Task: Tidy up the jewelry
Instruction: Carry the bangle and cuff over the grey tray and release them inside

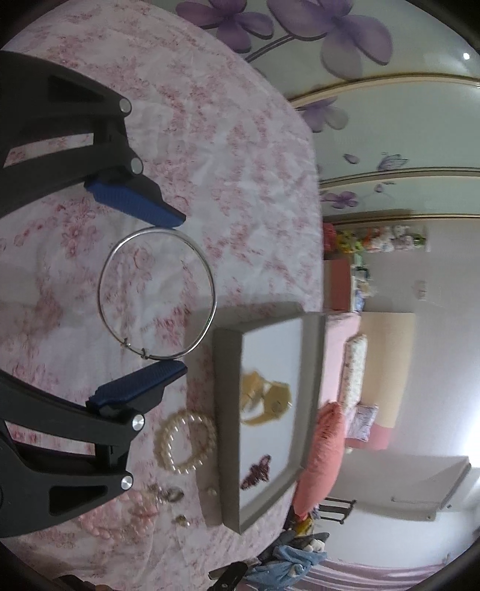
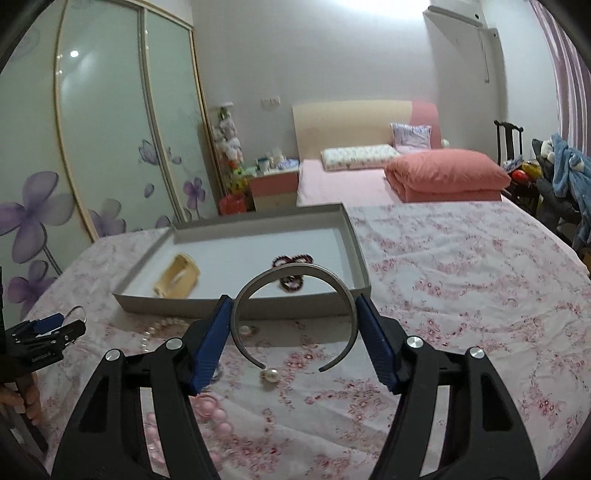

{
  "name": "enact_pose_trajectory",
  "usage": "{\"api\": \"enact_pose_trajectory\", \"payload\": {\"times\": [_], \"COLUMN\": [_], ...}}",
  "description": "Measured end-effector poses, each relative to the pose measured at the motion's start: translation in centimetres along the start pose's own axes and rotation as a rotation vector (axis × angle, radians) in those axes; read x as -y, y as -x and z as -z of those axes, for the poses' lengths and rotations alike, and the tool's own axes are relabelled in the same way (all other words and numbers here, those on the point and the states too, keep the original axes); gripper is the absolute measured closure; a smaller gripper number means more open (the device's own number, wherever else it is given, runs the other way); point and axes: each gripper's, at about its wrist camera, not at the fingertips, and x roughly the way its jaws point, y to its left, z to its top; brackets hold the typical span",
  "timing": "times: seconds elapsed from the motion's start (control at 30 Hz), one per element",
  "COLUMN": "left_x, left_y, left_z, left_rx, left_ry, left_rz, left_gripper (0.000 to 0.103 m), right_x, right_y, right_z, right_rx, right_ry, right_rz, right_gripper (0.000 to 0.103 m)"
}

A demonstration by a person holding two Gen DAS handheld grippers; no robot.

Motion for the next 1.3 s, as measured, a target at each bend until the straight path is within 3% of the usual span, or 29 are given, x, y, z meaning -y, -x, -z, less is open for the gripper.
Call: {"api": "enact_pose_trajectory", "payload": {"times": [0.63,1.3], "left_x": [4.6,7.5], "left_y": [8.4,10.3], "left_z": [0.4,0.9], "left_rx": [0.374,0.510], "left_ry": [-0.016,-0.057], "left_rz": [-0.030,-0.067], "left_gripper": [0.031,0.031], "right_x": [-2.6,-3.4], "right_y": [4.2,6.1], "right_z": [1.3,1.9], "right_rx": [0.198,0.366], "right_ry": [0.049,0.114], "right_rz": [-0.027,0.035], "right_gripper": [0.036,0.035]}}
